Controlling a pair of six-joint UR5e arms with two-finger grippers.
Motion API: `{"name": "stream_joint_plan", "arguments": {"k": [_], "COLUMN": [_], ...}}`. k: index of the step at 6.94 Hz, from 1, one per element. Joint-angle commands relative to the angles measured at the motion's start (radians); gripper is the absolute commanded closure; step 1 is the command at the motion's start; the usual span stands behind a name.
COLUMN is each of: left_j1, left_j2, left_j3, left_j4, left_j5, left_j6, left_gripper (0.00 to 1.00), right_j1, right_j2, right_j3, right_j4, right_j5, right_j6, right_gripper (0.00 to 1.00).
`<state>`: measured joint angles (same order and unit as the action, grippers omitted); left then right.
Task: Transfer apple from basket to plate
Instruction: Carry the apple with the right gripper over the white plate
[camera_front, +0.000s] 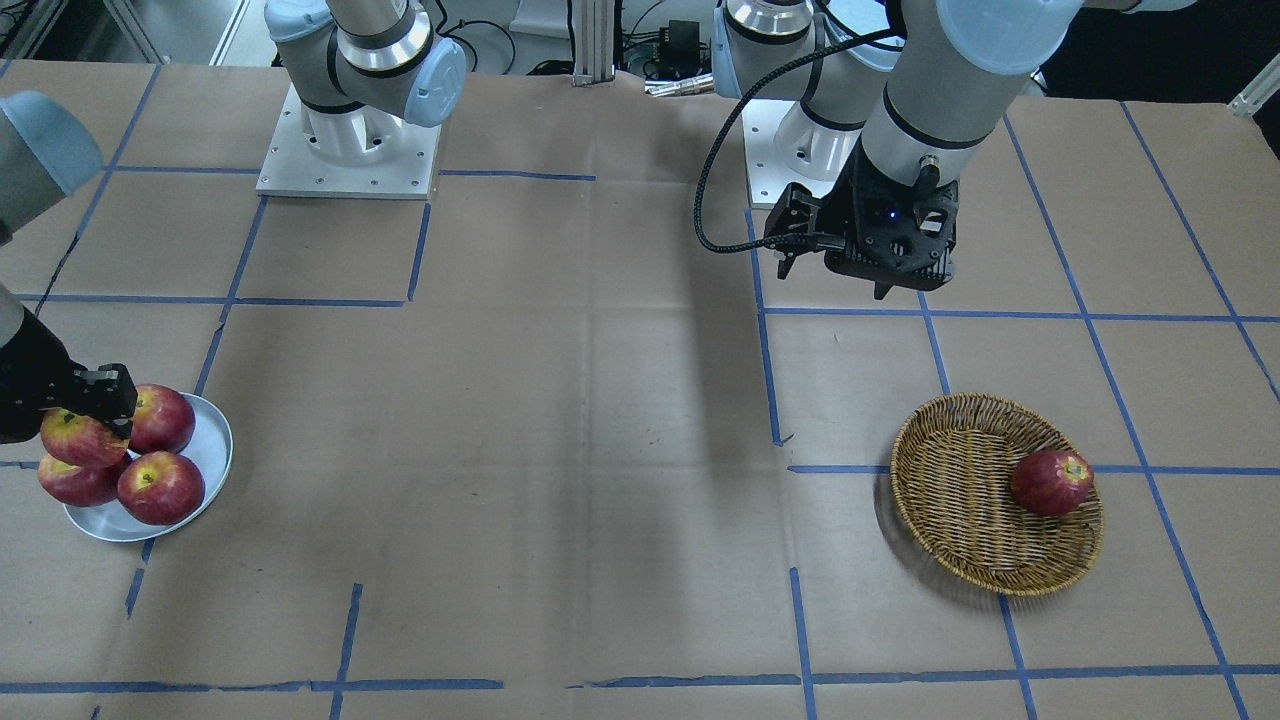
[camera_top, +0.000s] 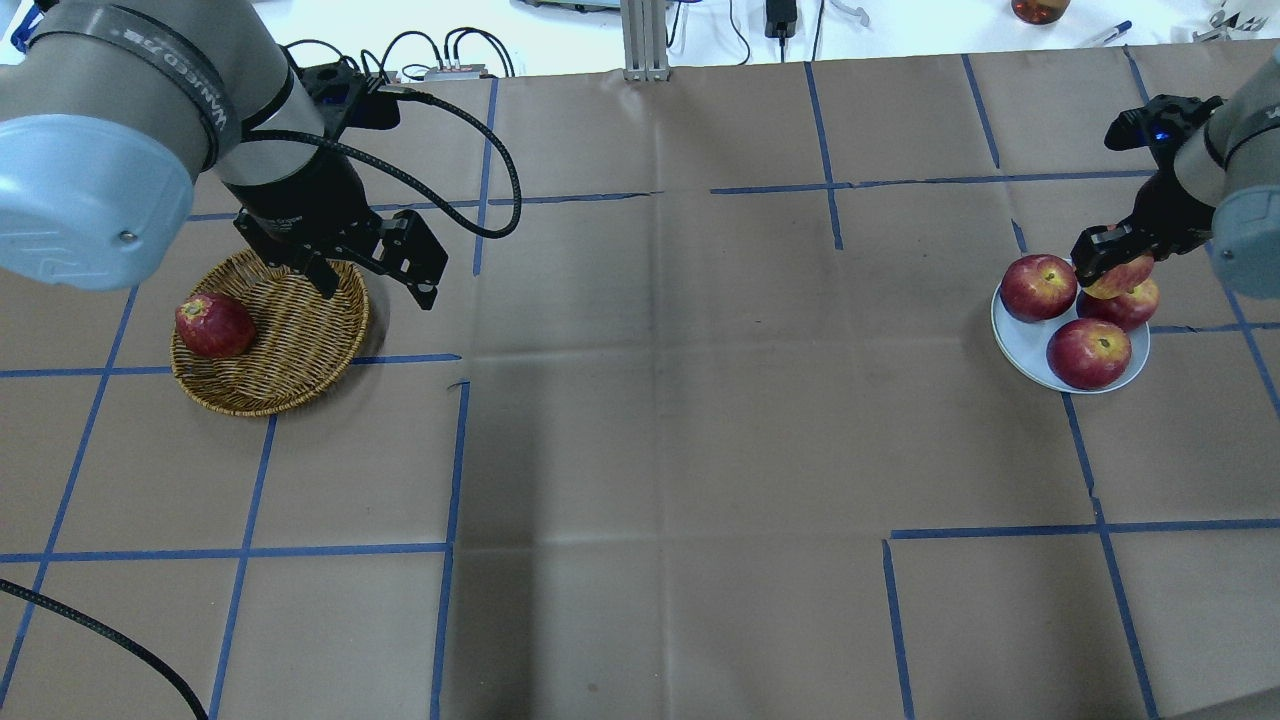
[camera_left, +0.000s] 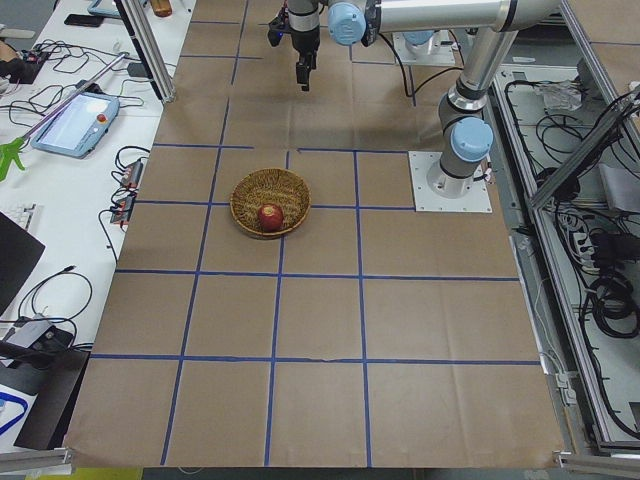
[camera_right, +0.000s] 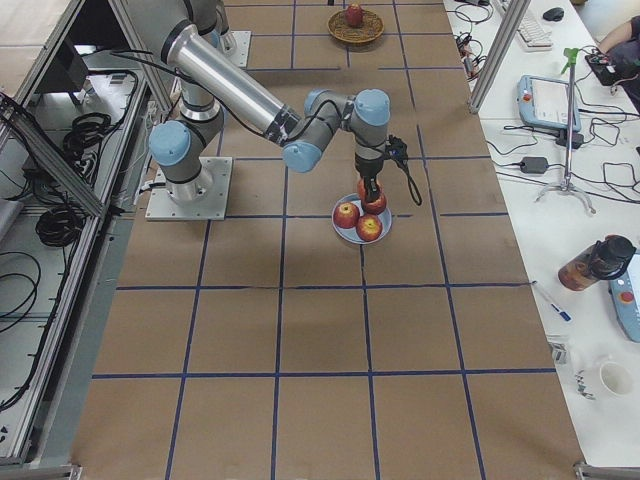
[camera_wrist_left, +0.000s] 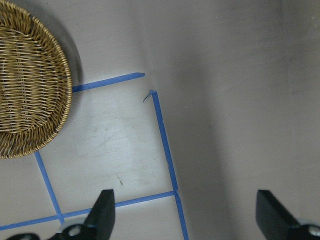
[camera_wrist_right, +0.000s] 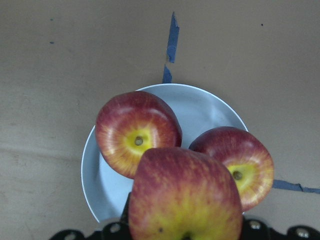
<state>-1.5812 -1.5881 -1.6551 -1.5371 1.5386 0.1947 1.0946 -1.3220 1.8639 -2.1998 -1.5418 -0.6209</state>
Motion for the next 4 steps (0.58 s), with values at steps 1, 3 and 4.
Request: {"name": "stream_joint_plan", "arguments": {"k": [1, 3, 4], "left_j1": [0.001, 0.001, 0.0], "left_j2": [-0.001, -0.001, -0.003], "left_j3": [0.0, 0.0, 0.0], "left_j4": [0.0, 0.002, 0.002], "left_j5": [-0.002, -0.002, -0.002], "left_j6": [-0.001, -0.003, -0.003], "left_gripper": [0.01, 0.01, 0.01], "right_j1": [-0.022, -0.018, -0.018], "right_j2": [0.018, 0.015, 0.014], "right_j3": [0.003, 0.024, 0.03], "right_j4": [-0.008, -0.008, -0.008], "right_j5": [0.023, 0.022, 0.02], "right_j6": [-0.006, -0.01, -0.01], "right_gripper": [0.52, 0.51, 0.44]}}
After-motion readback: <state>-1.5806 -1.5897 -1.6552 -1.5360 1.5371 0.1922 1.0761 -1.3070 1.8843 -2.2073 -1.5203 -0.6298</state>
